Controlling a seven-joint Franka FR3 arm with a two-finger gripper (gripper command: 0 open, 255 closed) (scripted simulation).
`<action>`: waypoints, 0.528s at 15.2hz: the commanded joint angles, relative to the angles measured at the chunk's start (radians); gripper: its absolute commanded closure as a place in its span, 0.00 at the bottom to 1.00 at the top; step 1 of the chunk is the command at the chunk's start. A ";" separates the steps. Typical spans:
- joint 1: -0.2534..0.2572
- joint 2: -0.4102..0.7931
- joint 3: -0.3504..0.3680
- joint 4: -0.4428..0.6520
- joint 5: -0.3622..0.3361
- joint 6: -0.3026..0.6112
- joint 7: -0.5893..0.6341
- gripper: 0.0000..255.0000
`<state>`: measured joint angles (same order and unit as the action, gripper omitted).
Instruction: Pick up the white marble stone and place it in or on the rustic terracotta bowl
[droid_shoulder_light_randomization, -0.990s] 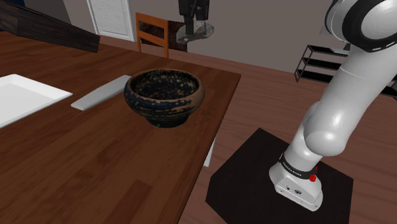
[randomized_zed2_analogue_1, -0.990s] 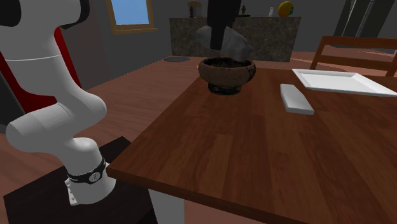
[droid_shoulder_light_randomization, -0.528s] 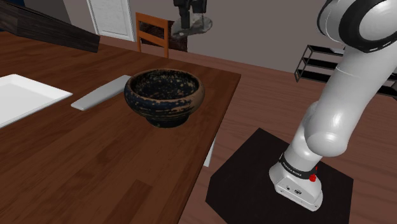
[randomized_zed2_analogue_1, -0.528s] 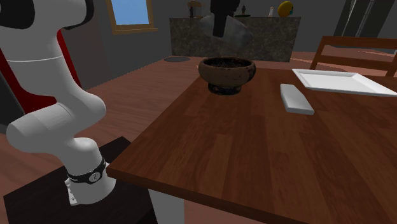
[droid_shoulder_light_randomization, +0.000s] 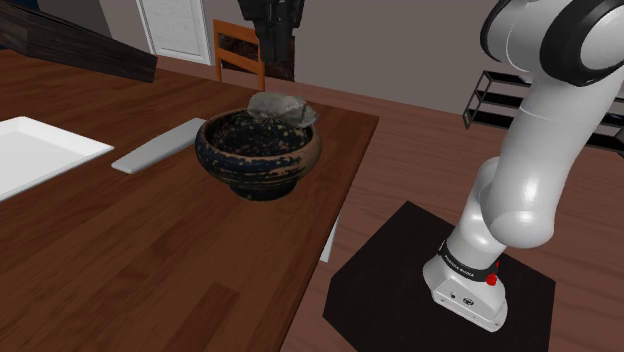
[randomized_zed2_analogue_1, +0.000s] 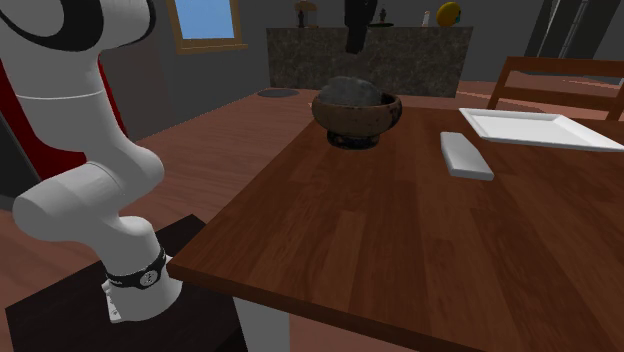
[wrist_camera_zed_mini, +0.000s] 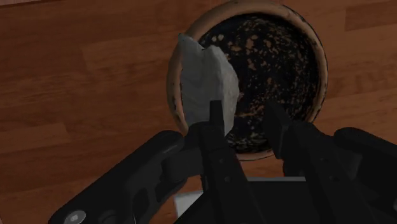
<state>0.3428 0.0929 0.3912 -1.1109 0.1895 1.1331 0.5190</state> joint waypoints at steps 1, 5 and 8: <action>0.037 0.035 0.027 0.042 -0.014 0.002 0.062 1.00; 0.046 0.030 0.032 0.017 -0.013 0.024 0.071 1.00; 0.062 0.013 0.037 -0.056 -0.110 0.057 0.029 0.00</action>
<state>0.4002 0.1172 0.4272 -1.1312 0.1194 1.1747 0.5667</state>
